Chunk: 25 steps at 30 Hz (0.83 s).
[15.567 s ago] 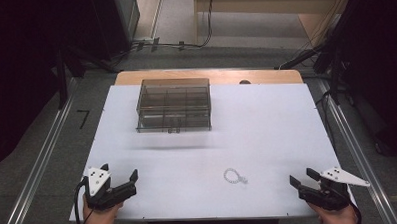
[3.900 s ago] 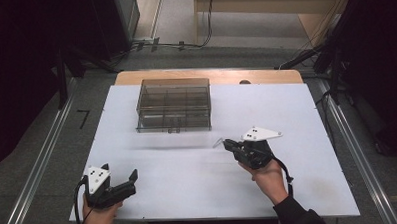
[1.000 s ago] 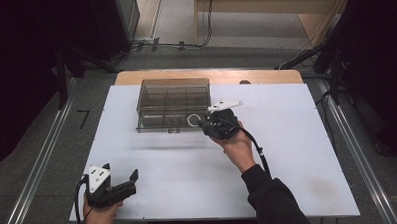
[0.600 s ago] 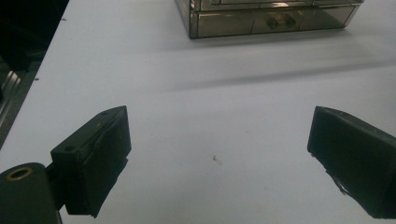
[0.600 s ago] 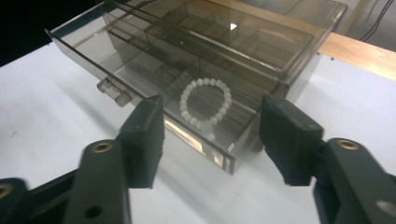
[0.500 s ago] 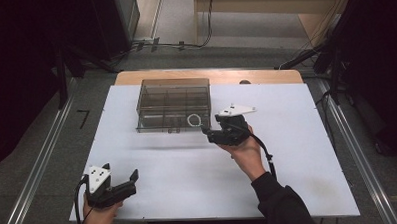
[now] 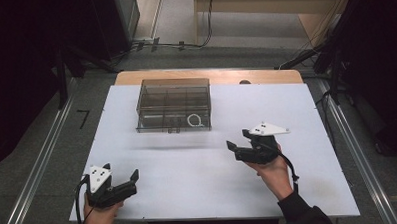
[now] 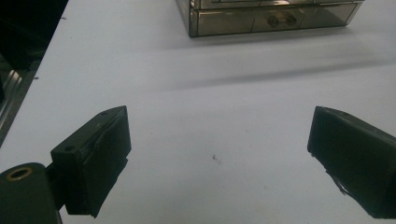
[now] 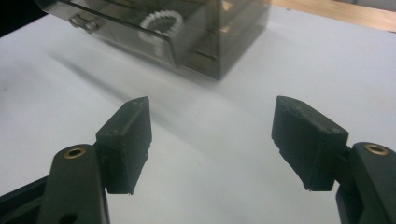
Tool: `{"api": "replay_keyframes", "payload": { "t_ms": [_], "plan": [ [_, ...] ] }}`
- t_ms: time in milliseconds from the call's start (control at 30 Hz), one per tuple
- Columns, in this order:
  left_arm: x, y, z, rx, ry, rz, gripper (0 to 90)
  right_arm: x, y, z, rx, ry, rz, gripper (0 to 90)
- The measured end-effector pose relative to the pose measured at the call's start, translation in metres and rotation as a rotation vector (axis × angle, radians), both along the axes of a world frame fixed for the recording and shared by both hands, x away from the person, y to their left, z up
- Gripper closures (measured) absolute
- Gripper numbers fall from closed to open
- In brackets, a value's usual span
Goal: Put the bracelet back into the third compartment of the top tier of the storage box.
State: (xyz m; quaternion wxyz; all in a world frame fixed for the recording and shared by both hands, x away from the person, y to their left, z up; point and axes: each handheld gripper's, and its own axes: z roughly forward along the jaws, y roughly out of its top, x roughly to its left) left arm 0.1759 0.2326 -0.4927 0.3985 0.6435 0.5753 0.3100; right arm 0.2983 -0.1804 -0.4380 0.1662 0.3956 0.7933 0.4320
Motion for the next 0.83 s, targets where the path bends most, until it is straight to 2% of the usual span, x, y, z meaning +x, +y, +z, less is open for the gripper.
{"api": "replay_keyframes", "payload": {
  "t_ms": [233, 433, 667, 833],
  "plan": [
    [0.000, 0.000, -0.001, 0.003, 0.003, 0.005, 6.5, -0.023, -0.040, -0.011, -0.004, -0.008, -0.070, 26.5],
    [-0.001, -0.001, 0.000, 0.007, 0.003, 0.005, 6.5, -0.046, -0.080, -0.012, -0.009, -0.015, -0.148, 26.6],
    [0.000, -0.002, -0.001, 0.010, 0.008, 0.007, 6.5, -0.069, -0.129, -0.024, -0.033, 0.012, -0.251, 26.5],
    [0.000, -0.007, 0.000, 0.018, 0.007, -0.003, 6.5, -0.077, -0.147, -0.024, -0.015, 0.002, -0.292, 26.0]
  ]
}}
